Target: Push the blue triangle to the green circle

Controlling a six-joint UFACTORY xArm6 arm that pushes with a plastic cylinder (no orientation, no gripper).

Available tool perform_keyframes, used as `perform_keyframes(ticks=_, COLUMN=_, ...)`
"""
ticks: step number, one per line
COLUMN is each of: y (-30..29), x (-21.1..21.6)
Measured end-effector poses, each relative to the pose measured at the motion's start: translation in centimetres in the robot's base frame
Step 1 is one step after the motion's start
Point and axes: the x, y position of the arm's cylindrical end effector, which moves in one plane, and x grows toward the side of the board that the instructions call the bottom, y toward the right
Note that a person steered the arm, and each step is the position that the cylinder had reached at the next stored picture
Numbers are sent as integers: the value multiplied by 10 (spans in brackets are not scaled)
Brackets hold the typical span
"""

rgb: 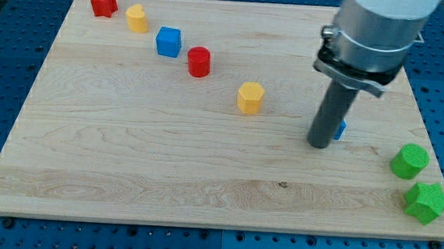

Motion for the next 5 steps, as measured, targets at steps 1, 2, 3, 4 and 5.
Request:
perform_keyframes(ticks=1, y=-35, x=-7)
perform_keyframes(ticks=2, y=-29, x=-19)
perform_keyframes(ticks=3, y=-18, x=-19)
perform_keyframes(ticks=4, y=-3, x=-29)
perform_keyframes(ticks=5, y=18, x=-31)
